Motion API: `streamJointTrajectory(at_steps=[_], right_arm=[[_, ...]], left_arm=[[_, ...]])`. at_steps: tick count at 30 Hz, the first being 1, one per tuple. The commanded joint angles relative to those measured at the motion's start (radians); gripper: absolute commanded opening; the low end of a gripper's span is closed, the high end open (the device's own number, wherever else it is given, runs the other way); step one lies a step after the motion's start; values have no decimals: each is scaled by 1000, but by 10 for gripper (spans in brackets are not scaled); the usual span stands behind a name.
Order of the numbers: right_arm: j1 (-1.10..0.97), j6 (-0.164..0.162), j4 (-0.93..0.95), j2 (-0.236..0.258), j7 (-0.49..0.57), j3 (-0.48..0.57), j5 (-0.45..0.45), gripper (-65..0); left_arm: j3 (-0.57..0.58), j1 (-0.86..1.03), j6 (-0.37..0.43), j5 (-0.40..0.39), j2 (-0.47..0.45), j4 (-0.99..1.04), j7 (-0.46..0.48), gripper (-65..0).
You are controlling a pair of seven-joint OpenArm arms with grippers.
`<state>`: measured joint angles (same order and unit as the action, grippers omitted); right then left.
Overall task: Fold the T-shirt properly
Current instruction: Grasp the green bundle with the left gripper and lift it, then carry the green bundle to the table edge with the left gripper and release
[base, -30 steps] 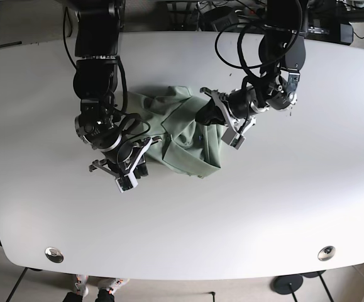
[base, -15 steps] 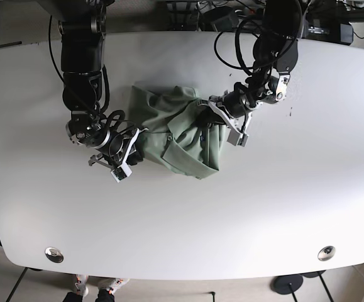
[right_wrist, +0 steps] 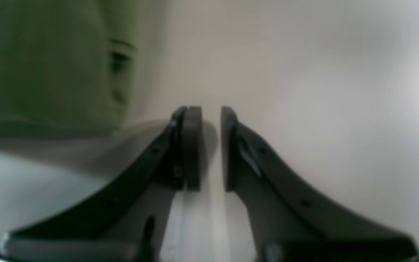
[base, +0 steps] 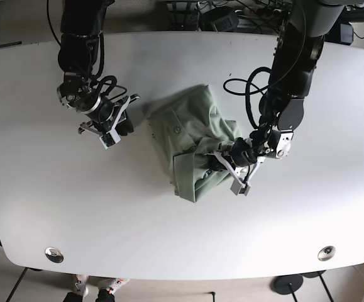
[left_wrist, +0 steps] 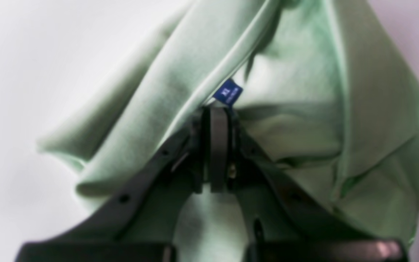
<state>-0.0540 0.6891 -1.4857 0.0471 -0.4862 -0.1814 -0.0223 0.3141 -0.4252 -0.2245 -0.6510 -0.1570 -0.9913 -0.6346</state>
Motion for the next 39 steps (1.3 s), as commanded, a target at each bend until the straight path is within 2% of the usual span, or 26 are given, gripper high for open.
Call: streamJointTrajectory(at_steps=[1, 4, 5, 8, 13, 17, 19, 20, 22, 24, 26, 28, 29, 31, 32, 37, 39], right_arm=[[-16, 7, -65, -22, 1, 30, 15, -564], [-45, 4, -100, -34, -16, 98, 20, -564], [-45, -1, -100, -57, -16, 109, 20, -564], [-60, -36, -103, -95, -16, 113, 15, -564], [-63, -36, -105, -97, -16, 115, 18, -564], [-65, -36, -140, -91, -16, 109, 20, -564], [-66, -36, -171, -89, -18, 107, 20, -564], [-66, -36, -183, -88, -21, 105, 20, -564], [-60, -36, -214, -71, -59, 75, 22, -564], [-50, -29, -241, -71, -87, 33, 22, -564], [-45, -29, -270, -71, -93, 3, 22, -564], [-39, -27, -287, -69, -101, -36, 23, -564], [-33, -27, -293, -65, -102, -59, 48, -564], [-30, -27, -290, -59, -131, -86, 103, -564], [-30, -27, -290, -40, -156, -103, 137, -564], [-30, -33, -289, -11, -164, -111, 192, -564], [-31, -33, -289, -11, -165, -111, 193, -564]], left_arm=[[0, -50, -11, -13, 24, 12, 20, -633], [1, -54, -37, -13, 30, 16, 20, -633], [1, -57, -51, -13, 37, 18, 20, -633], [1, -67, -57, -13, 46, 21, 20, -633], [-3, -87, -59, -13, 41, -16, 20, -633], [0, -83, -56, -11, 0, -179, 17, -628], [0, -82, -48, -11, 0, -262, 15, -554], [0, -64, -5, -11, 0, -301, 15, -501], [1, -7, 155, 6, 0, -398, 19, -390], [38, 38, 317, 87, 9, -472, 19, -294], [122, 68, 431, 191, 30, -519, 22, -258], [175, 119, 501, 307, 55, -536, 51, -256], [193, 168, 520, 369, 73, -539, 100, -254], [207, 222, 520, 438, 90, -529, 161, -253], [210, 254, 518, 471, 104, -509, 186, -253], [188, 286, 515, 486, 110, -338, 255, -253], [190, 288, 472, 485, 84, -277, 266, -253]])
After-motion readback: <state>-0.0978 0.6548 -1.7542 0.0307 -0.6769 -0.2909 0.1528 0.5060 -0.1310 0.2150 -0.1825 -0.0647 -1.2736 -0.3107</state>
